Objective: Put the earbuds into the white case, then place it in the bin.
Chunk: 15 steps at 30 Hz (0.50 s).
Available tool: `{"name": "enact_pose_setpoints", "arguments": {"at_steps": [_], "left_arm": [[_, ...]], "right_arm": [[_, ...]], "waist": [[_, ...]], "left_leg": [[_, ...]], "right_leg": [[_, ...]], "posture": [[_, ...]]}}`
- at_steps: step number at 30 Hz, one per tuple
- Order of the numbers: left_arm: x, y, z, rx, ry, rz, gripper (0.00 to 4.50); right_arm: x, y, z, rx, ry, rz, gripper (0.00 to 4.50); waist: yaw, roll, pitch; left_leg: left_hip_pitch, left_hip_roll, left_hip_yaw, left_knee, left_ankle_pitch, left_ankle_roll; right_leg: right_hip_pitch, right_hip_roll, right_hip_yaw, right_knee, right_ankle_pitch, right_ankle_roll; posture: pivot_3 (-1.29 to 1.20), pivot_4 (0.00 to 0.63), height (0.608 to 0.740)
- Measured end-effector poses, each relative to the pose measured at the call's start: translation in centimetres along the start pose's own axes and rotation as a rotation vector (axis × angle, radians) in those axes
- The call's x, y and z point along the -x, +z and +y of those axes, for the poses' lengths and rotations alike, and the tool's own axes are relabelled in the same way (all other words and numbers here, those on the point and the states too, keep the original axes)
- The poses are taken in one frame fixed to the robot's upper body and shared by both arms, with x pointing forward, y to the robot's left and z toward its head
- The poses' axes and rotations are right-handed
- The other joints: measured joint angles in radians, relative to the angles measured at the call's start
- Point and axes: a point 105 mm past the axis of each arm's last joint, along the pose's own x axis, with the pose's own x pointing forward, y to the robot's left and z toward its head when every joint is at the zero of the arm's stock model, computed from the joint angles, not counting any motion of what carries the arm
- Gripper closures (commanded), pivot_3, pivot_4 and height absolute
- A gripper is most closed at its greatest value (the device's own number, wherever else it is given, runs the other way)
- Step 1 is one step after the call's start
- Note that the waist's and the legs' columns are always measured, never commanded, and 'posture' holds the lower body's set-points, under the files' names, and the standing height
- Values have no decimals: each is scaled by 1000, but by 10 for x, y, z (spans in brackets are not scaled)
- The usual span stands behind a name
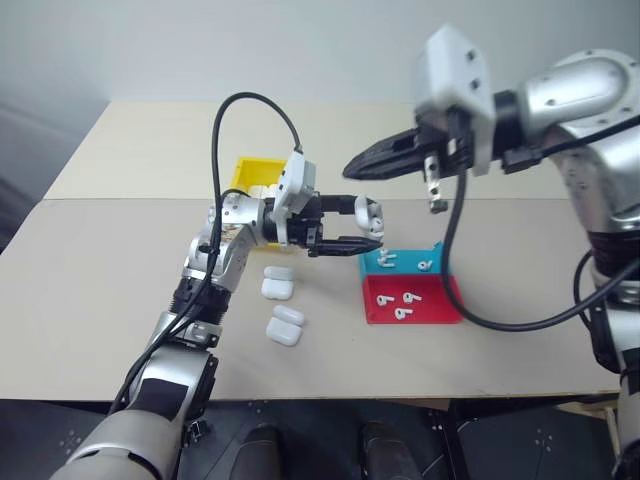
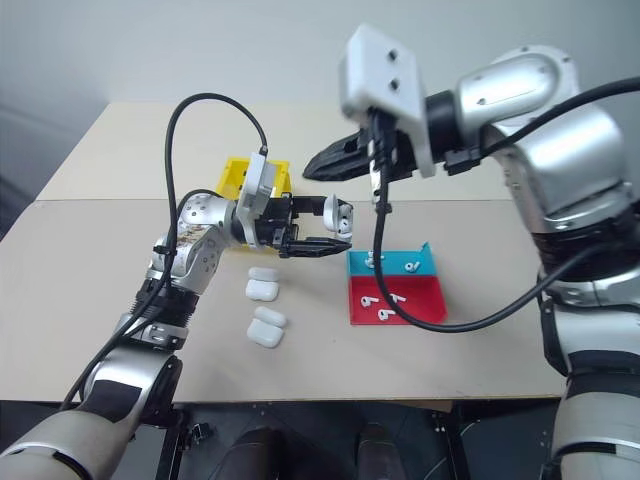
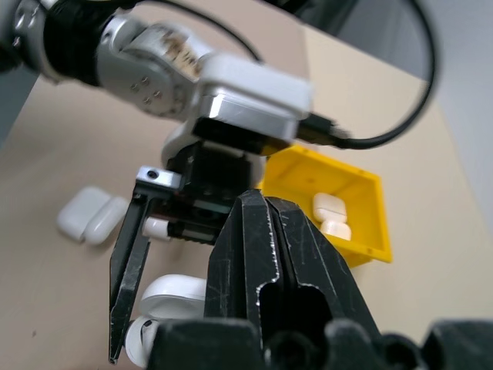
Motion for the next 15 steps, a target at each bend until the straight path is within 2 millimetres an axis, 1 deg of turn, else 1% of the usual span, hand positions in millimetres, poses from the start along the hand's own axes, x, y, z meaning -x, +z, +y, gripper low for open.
{"name": "enact_pose_setpoints", "arguments": {"at_steps": [1, 3, 7, 10, 12, 15], "left_arm": [[0, 0, 0, -2, 1, -1, 1643], [1, 1, 1, -3, 6, -2, 1643], [6, 0, 2, -7, 27, 12, 1643], [10, -4, 1, -1, 45, 20, 1643], [16, -2, 2, -11, 71, 25, 1643], [24, 0, 3, -17, 106, 24, 1643]], "right_arm": [[-5, -3, 1, 17, 28, 20, 4477], [-8, -7, 3, 39, 55, 48, 4477], [-6, -10, 4, 99, 77, 86, 4477], [3, -15, 7, 111, 85, 105, 4477], [10, -23, 10, 90, 80, 127, 4477], [18, -30, 11, 59, 52, 140, 4477]], "waist": [[0, 0, 0], [3, 0, 0], [3, 0, 0], [3, 0, 0], [3, 0, 0], [2, 0, 0]], "left_leg": [[0, 0, 0, 0, 0, 0], [0, 0, 0, 0, 0, 0], [-1, 0, 0, 0, 0, 0], [-1, 0, -1, 0, 0, 0], [-1, 0, -1, 1, 0, 0], [0, 0, -1, 0, 0, 0]], "right_leg": [[0, 0, 0, 0, 0, 0], [0, 0, -1, 1, 0, 0], [0, 0, -1, 1, 0, 0], [0, 0, -1, 2, 0, 0], [0, 0, -1, 1, 0, 0], [0, 0, -1, 1, 0, 0]], "posture": [[0, 150, 740], [0, 150, 740], [0, 150, 740], [0, 150, 740], [0, 150, 740], [0, 150, 740]]}}
